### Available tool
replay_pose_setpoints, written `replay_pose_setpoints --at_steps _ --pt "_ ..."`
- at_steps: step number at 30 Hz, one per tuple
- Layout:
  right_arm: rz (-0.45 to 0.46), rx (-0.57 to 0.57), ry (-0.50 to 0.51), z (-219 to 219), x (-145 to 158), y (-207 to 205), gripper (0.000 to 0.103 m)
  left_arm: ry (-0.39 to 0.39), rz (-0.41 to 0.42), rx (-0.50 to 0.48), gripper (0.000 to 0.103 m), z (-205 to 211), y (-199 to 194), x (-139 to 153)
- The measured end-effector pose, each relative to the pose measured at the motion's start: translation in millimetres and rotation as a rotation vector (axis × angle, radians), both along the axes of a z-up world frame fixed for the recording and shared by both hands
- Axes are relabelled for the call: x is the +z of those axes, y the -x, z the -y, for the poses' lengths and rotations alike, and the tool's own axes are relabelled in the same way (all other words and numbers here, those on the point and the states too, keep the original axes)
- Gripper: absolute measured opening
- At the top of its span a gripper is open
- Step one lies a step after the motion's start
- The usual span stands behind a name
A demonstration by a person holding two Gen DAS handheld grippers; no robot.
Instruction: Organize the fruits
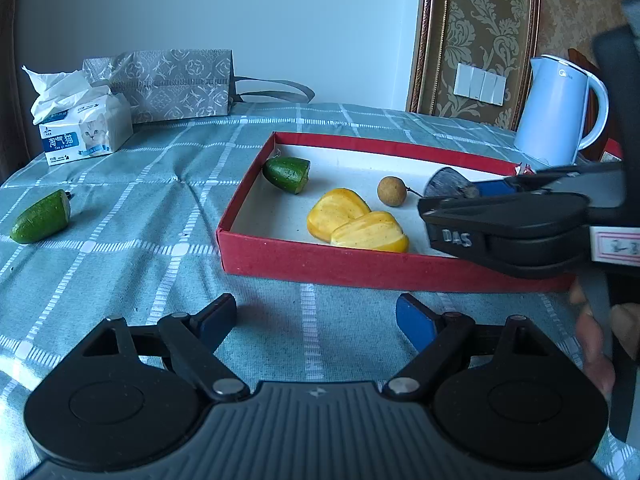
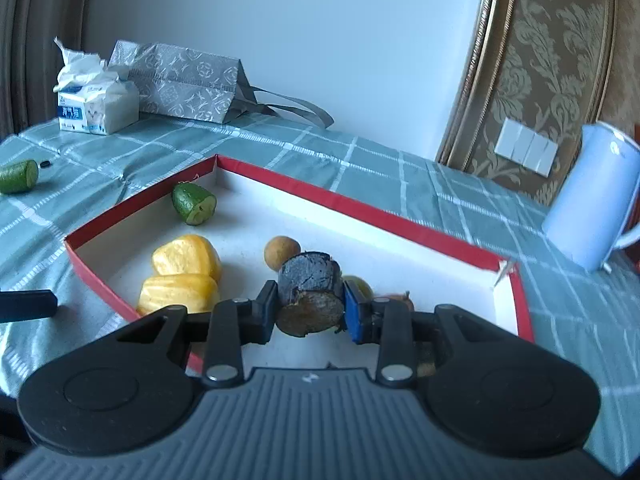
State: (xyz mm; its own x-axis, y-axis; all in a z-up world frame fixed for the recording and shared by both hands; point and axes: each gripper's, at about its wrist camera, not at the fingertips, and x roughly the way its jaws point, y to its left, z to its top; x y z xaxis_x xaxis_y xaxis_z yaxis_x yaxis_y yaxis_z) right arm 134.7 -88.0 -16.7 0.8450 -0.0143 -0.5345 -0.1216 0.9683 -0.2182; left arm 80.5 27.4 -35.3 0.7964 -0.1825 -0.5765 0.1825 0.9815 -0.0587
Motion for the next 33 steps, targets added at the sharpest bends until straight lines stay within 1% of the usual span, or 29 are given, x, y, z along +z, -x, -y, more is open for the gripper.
replay_pose_setpoints --at_steps 3,5,7,9,11,16,18,19,20,23,27,30,33 --pt "-0.01 0.044 0.028 -10 0 -3 0.032 0.0 0.0 0.0 0.087 0 0 0" --pt "-0.011 0.052 0.054 -16 -2 -3 0.032 -0.001 0.0 0.0 0.087 0 0 0" --pt "-0.012 0.047 0.05 -18 -2 -3 0.042 0.001 -0.001 0.0 0.087 0 0 0" --pt "-0.013 0.034 0.037 -17 -2 -2 0.056 0.0 0.0 0.0 0.087 0 0 0" --pt "-0.016 0.014 0.027 -13 -2 -1 0.061 0.0 0.0 0.0 0.087 0 0 0" --pt "-0.014 -0.016 -0.052 3 2 7 0.063 -0.001 -0.001 0.0 0.087 0 0 0" --pt "-0.005 -0.028 -0.08 8 3 12 0.074 0.0 -0.001 0.0 0.087 0 0 0" --pt "0.01 -0.041 -0.088 10 3 15 0.077 0.0 -0.001 0.0 0.087 0 0 0" --pt "0.022 -0.05 -0.095 12 4 18 0.079 0.0 -0.001 0.0 0.087 0 0 0" --pt "0.039 -0.071 -0.127 18 5 26 0.08 0.0 -0.001 0.0 0.087 0 0 0" --pt "0.08 -0.109 -0.169 25 8 48 0.099 0.0 -0.001 0.001 0.087 0 -1 -1" --pt "0.109 -0.121 -0.2 28 11 69 0.103 -0.001 -0.001 0.005 0.087 0 -1 -2" --pt "0.119 -0.135 -0.226 30 13 88 0.103 -0.001 0.0 0.017 0.087 -1 0 -2"
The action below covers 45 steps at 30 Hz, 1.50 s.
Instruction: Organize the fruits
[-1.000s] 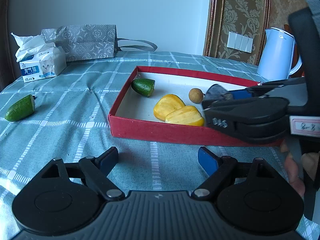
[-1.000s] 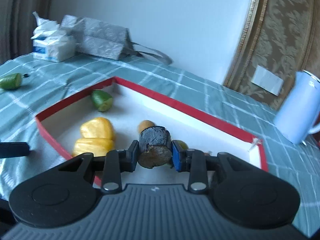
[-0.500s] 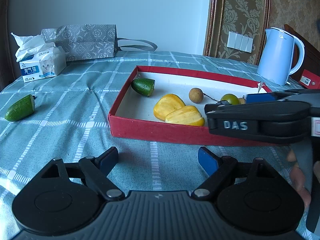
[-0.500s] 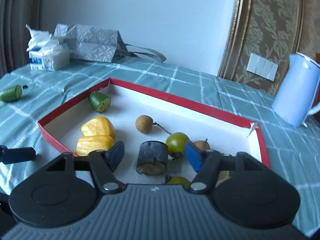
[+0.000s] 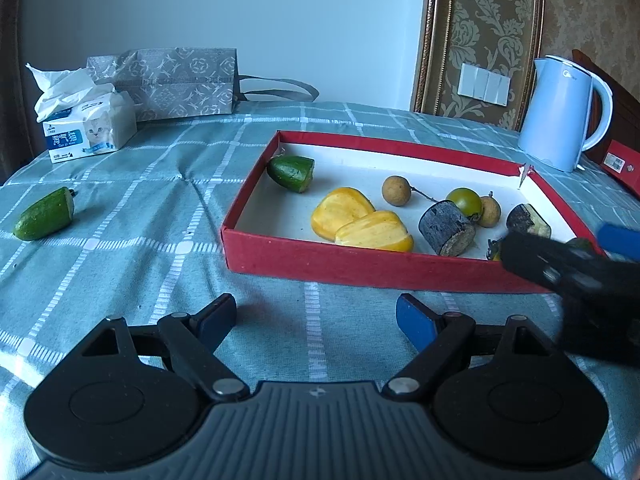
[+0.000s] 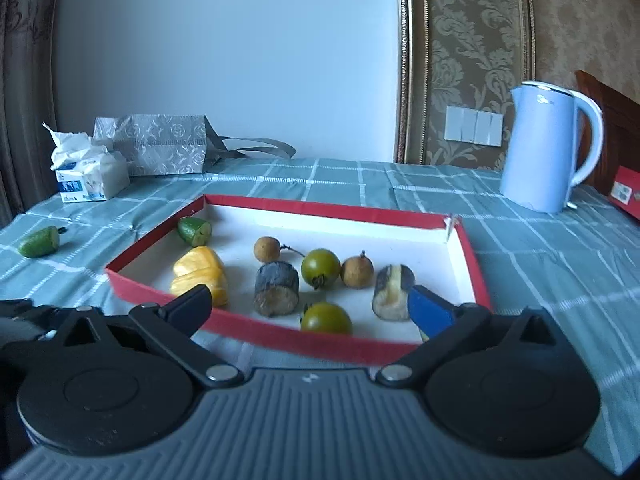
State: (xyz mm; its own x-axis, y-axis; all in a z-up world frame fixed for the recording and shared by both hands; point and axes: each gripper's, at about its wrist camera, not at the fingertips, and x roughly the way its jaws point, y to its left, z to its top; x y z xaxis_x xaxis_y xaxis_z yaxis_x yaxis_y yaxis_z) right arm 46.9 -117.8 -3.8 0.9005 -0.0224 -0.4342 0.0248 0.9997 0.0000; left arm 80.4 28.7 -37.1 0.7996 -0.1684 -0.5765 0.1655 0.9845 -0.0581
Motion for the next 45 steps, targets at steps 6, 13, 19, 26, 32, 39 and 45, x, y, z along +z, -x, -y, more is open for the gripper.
replay_pose_setpoints --at_steps 6,13,19,26,32,39,45 --pt "-0.04 -0.043 -0.058 11 -4 17 0.103 0.005 0.005 0.049 0.088 -7 5 3" --pt "-0.076 -0.106 -0.111 27 -11 29 0.103 0.016 0.032 0.131 0.088 -17 27 8" --pt "-0.086 -0.166 -0.094 30 -15 33 0.103 -0.015 0.092 0.113 0.088 -5 53 20" --pt "-0.1 -0.215 -0.078 30 -20 37 0.103 -0.072 0.103 0.11 0.089 12 66 32" --pt "-0.107 -0.246 -0.056 29 -21 34 0.103 -0.062 0.081 0.106 0.089 17 66 38" --pt "-0.12 -0.263 -0.04 26 -24 28 0.103 -0.088 0.106 0.075 0.097 28 71 43" --pt "-0.123 -0.267 -0.041 25 -24 27 0.103 -0.039 0.099 0.063 0.099 27 70 47"
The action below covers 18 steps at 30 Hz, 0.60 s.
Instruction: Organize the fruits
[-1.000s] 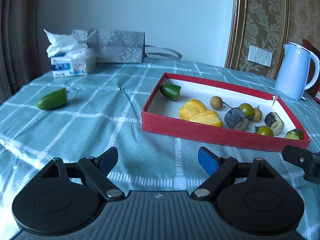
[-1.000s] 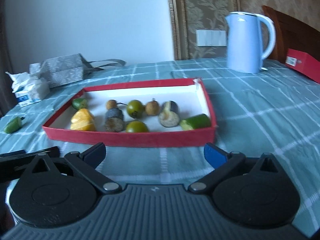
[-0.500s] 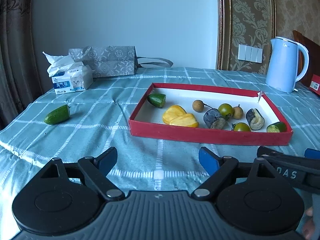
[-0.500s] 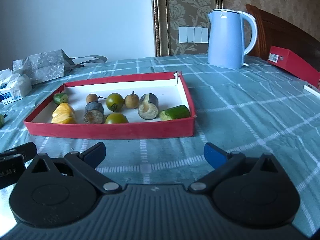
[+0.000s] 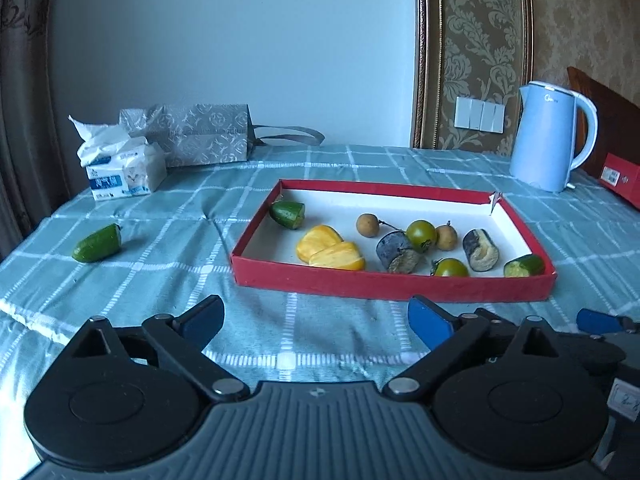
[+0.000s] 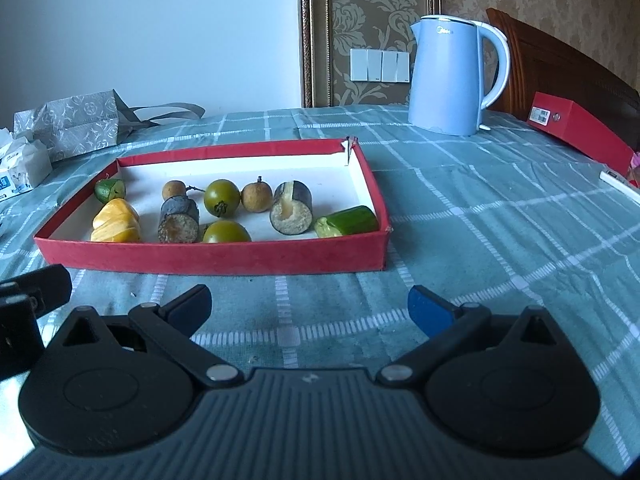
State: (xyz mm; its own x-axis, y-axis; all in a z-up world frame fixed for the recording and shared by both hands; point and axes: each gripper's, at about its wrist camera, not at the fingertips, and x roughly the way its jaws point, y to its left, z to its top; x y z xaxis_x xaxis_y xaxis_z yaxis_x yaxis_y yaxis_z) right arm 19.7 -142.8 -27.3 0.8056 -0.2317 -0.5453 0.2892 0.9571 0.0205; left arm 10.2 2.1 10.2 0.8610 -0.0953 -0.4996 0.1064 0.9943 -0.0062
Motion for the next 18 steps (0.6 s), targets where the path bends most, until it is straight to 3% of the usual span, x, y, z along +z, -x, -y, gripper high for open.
replay_pose_setpoints --at_steps 13,18 --pt "-0.001 0.005 0.004 0.2 -1.3 -1.5 0.103 0.029 -0.03 -0.036 0.099 1.8 -2.0 2.9" --pt "0.011 0.002 -0.004 1.8 0.3 -0.4 0.103 0.087 -0.052 -0.052 0.1 0.1 -1.1 2.2"
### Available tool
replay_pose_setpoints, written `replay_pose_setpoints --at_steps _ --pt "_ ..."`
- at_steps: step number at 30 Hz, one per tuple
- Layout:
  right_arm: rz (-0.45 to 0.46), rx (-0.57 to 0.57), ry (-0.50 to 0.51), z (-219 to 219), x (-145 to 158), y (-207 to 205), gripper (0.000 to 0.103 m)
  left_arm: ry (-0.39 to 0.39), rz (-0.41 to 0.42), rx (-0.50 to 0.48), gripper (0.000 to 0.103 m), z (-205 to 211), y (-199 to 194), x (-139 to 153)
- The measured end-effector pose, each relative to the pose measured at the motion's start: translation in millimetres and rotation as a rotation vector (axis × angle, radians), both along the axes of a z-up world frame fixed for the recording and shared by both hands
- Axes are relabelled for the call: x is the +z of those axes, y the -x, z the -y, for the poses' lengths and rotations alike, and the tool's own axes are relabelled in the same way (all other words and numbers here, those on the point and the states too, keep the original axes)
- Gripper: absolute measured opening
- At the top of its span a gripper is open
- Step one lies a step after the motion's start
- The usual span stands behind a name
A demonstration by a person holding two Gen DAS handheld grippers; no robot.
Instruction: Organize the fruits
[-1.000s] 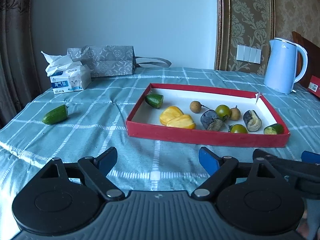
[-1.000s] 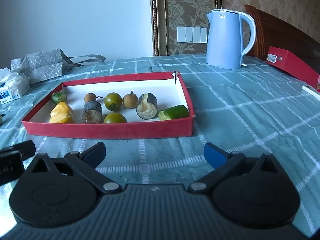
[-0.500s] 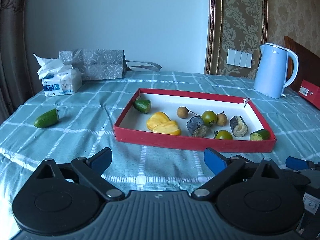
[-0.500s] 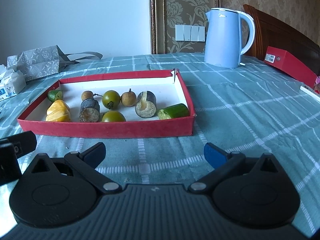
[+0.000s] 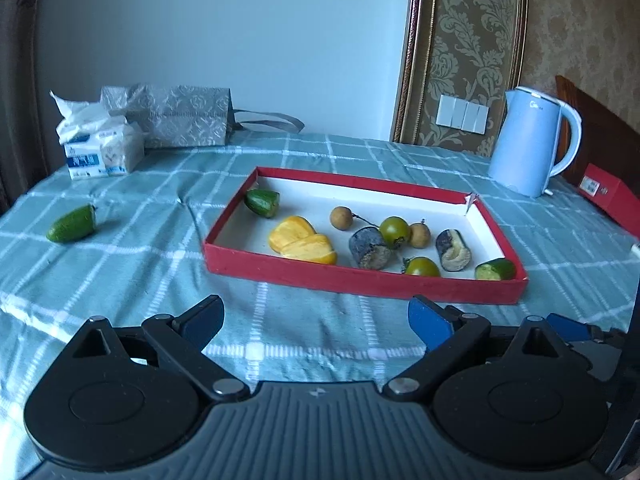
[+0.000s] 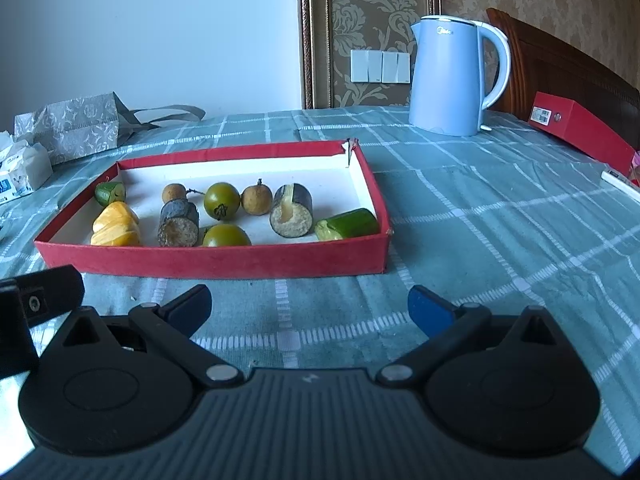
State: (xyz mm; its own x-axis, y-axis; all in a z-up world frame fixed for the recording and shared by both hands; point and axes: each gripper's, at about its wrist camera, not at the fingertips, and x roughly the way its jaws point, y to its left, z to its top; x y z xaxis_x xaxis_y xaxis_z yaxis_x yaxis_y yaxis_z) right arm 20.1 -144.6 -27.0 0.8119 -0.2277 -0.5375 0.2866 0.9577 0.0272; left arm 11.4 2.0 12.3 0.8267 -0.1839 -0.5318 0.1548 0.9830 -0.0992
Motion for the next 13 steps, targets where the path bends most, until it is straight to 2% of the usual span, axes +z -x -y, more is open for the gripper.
replay_pose_setpoints --at_steps 4,13 --pt "0.006 0.008 -0.001 0.3 0.9 0.3 0.103 0.008 -0.006 0.011 0.103 -0.7 -1.3 -1.0" --pt "0.002 0.008 -0.006 1.2 -2.0 -1.1 0.103 -0.092 0.047 0.06 0.103 3.6 0.9 -0.6"
